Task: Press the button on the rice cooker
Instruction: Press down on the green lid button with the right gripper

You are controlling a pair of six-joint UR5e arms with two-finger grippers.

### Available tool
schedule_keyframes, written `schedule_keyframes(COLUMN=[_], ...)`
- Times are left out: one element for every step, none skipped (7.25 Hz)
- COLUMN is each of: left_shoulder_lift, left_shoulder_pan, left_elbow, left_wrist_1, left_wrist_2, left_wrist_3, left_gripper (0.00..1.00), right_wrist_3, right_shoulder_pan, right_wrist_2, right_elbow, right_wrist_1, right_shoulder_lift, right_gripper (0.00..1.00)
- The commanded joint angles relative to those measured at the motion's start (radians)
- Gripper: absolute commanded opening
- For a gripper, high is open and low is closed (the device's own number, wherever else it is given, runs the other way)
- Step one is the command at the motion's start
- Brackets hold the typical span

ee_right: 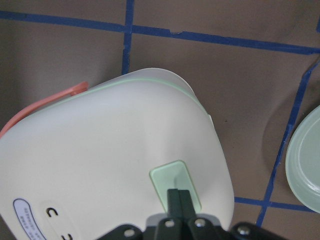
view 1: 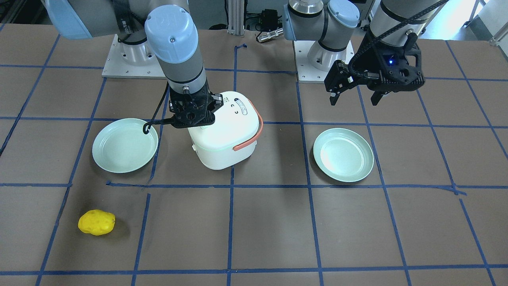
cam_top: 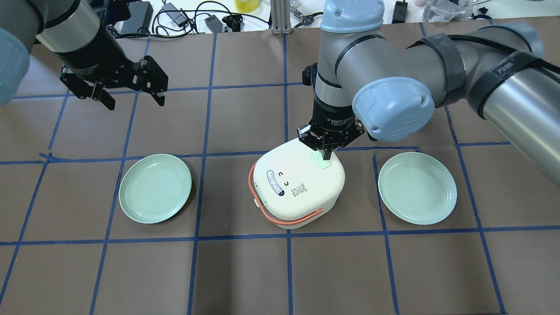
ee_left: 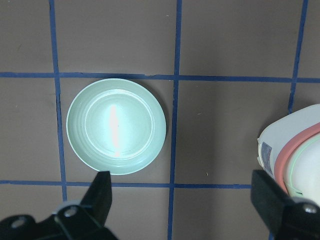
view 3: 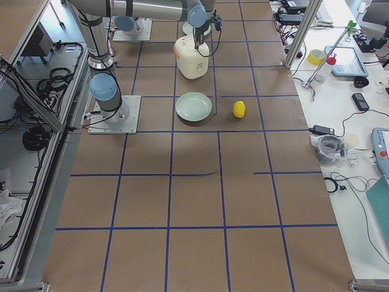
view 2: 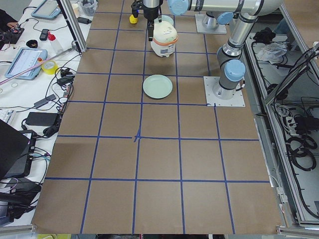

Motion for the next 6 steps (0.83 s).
schedule_keyframes(left_shoulder_lift=[0.000,0.000,0.000,0.000,0.000,0.000], left_shoulder_pan=[0.000,0.000,0.000,0.000,0.000,0.000], left_elbow=[0.000,0.000,0.000,0.000,0.000,0.000], left_wrist_1=[0.000,0.000,0.000,0.000,0.000,0.000], left_wrist_2=[0.000,0.000,0.000,0.000,0.000,0.000], left_wrist_3=[-0.001,-0.001,-0.001,0.001,-0.001,0.001], left_gripper=[1.00,1.00,1.00,1.00,1.00,1.00], right_wrist_3=[-0.001,0.000,-0.001,-0.001,-0.001,-0.001], right_shoulder_pan=[0.002,0.002,0.002,0.002,0.002,0.002], right_wrist_2=[0.000,0.000,0.000,0.000,0.000,0.000], right_elbow=[0.002,0.002,0.002,0.002,0.002,0.002], right_wrist_1=[0.002,0.001,0.001,0.001,0.001,0.001], right_shoulder_lift=[0.007,0.007,0.007,0.007,0.009,0.016], right_gripper=[0.00,0.00,0.00,0.00,0.00,0.00])
